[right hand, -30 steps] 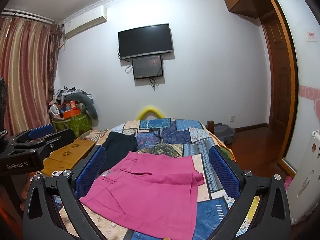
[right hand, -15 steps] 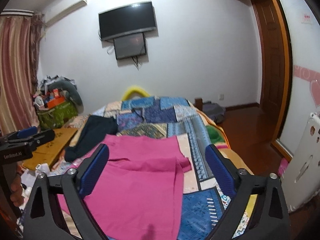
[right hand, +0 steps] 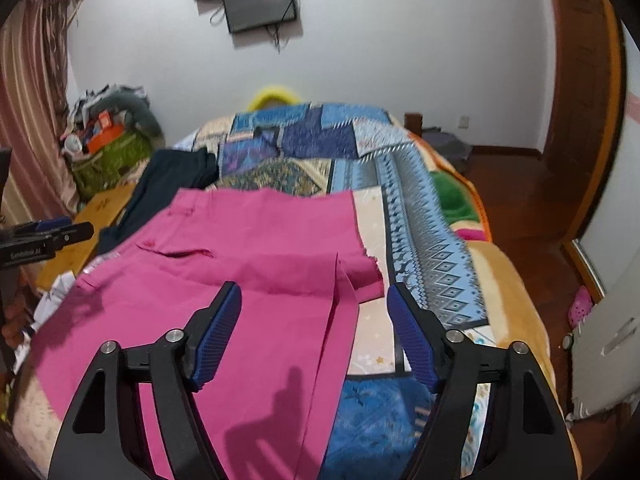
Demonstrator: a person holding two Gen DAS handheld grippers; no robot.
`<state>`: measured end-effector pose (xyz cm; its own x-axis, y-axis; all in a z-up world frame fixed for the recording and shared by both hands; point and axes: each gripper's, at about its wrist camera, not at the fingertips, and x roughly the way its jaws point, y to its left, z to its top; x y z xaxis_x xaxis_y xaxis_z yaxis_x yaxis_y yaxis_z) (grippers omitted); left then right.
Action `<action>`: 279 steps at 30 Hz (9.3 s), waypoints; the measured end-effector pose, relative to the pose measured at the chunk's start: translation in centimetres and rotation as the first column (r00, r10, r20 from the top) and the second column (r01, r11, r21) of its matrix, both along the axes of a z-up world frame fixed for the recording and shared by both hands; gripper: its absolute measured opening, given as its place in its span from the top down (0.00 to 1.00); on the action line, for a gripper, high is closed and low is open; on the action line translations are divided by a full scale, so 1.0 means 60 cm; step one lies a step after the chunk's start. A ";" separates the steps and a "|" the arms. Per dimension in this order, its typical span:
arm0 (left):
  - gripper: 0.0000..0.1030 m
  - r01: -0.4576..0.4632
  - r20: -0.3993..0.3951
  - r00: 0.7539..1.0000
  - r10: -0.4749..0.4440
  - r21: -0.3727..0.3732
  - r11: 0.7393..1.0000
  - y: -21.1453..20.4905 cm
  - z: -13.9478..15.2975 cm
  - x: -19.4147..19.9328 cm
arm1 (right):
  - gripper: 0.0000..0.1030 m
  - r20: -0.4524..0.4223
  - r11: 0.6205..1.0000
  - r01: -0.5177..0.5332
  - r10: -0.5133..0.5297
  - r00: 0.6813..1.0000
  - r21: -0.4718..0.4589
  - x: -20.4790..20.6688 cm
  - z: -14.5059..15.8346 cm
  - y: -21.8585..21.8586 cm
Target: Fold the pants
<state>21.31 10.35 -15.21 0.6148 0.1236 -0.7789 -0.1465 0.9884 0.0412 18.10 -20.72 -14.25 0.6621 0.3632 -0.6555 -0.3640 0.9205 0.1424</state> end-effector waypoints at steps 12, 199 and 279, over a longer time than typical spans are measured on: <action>0.52 0.079 -0.249 0.963 -0.104 -0.111 0.991 0.020 -0.081 0.089 | 0.45 -0.185 0.998 -0.046 0.053 0.981 0.038 0.093 -0.055 -0.009; 0.97 0.165 -0.063 0.983 -0.170 -0.085 0.983 -0.005 -0.001 -0.042 | 0.97 -0.084 0.969 -0.232 0.225 0.971 -0.088 0.103 0.008 -0.015; 0.83 0.489 -0.176 0.860 -0.479 0.020 0.872 -0.207 -0.049 -0.065 | 0.97 -0.160 0.892 -0.439 0.420 0.893 -0.106 -0.047 -0.047 0.056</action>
<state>17.44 -2.06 -18.17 0.4771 -0.1063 -0.8724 0.3633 0.9277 0.0857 15.28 -17.35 -17.05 0.3676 0.4942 -0.7878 -0.7148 0.6920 0.1006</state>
